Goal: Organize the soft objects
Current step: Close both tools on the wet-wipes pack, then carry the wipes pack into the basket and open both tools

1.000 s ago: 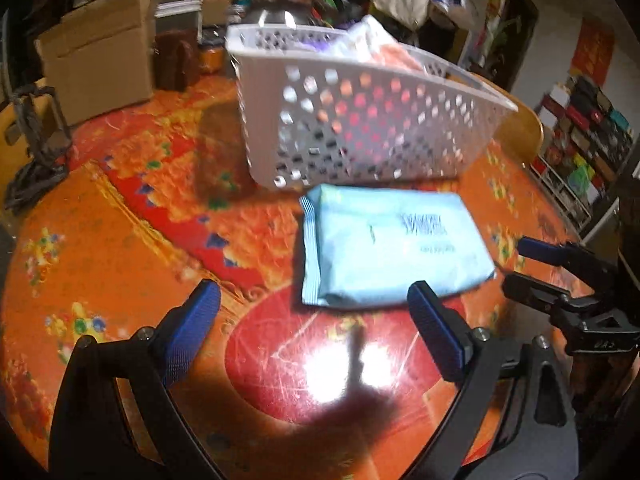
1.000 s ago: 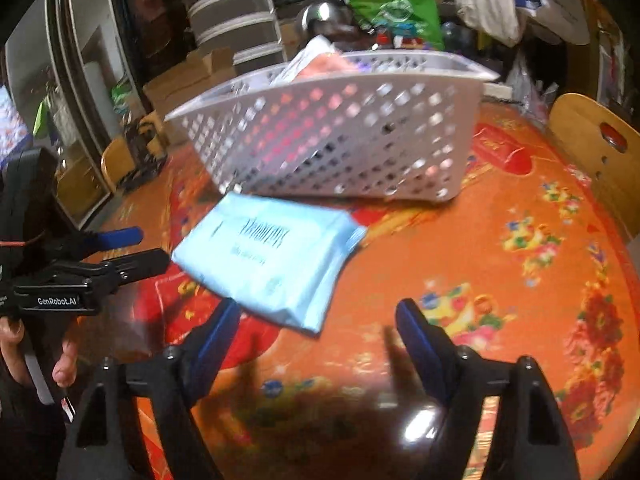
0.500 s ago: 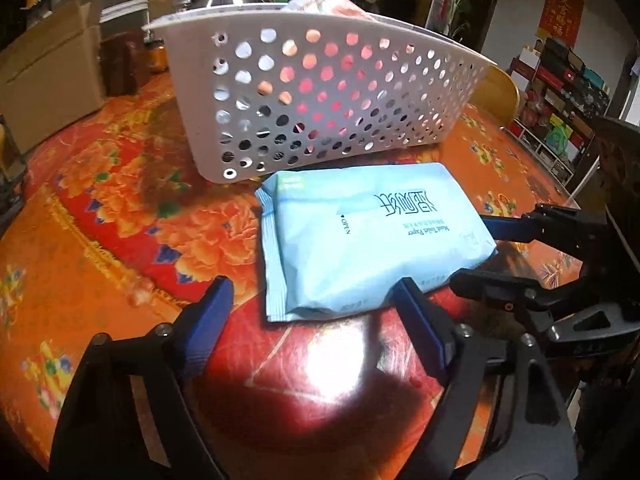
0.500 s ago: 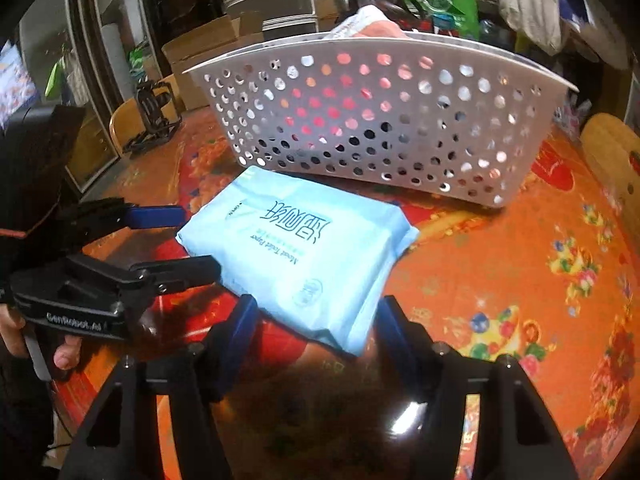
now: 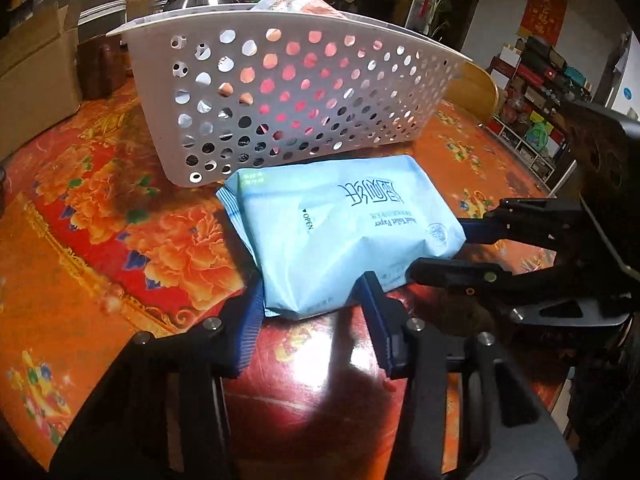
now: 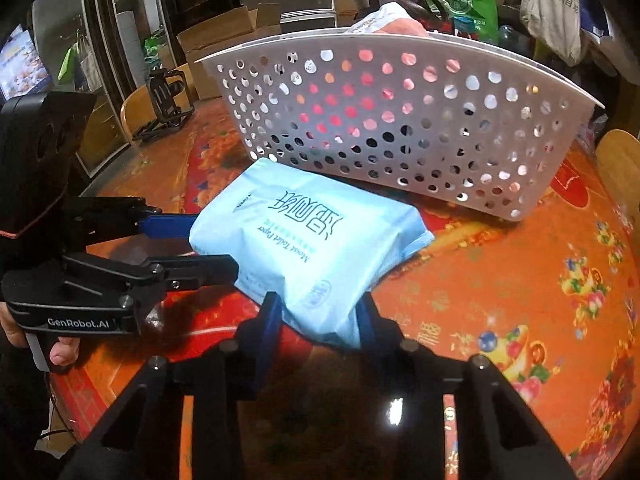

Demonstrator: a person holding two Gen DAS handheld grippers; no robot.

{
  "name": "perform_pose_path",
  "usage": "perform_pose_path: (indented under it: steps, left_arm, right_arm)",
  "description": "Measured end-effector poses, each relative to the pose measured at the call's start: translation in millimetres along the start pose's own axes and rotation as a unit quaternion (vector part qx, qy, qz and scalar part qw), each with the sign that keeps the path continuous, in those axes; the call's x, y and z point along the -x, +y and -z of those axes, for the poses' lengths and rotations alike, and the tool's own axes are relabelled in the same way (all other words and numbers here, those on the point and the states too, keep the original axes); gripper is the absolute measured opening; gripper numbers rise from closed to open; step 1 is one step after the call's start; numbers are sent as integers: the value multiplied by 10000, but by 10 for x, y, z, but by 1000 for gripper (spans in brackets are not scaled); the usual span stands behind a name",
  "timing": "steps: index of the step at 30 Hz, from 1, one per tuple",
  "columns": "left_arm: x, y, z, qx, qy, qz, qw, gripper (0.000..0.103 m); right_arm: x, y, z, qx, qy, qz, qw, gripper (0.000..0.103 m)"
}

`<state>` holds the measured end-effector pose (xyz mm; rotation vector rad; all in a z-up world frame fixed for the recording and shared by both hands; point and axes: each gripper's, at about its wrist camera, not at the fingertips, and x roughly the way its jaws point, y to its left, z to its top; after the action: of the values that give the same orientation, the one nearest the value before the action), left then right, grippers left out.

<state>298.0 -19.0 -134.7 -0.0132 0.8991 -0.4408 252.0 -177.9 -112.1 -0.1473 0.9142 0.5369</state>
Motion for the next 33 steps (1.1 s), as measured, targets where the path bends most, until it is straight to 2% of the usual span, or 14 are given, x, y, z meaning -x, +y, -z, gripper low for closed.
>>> perform_pose_path:
  steps: [14,21,28,33]
  left_arm:
    - [263,-288,112,-36,-281,-163,9995,38]
    - [596,-433,97,-54,-594,-182,9981,38]
    - [991,-606,-51,-152,-1006,-227,9946,38]
    - [1308,-685,-340,-186,-1354,-245,9903,38]
  right_arm:
    - [169,127,91,207,-238,218,9993,29]
    - [461,198,66,243,-585,295,9976,29]
    - [862,240,-65,298,-1013,388,9937,29]
    - [1200,252,-314,397,-1355,480,9888,29]
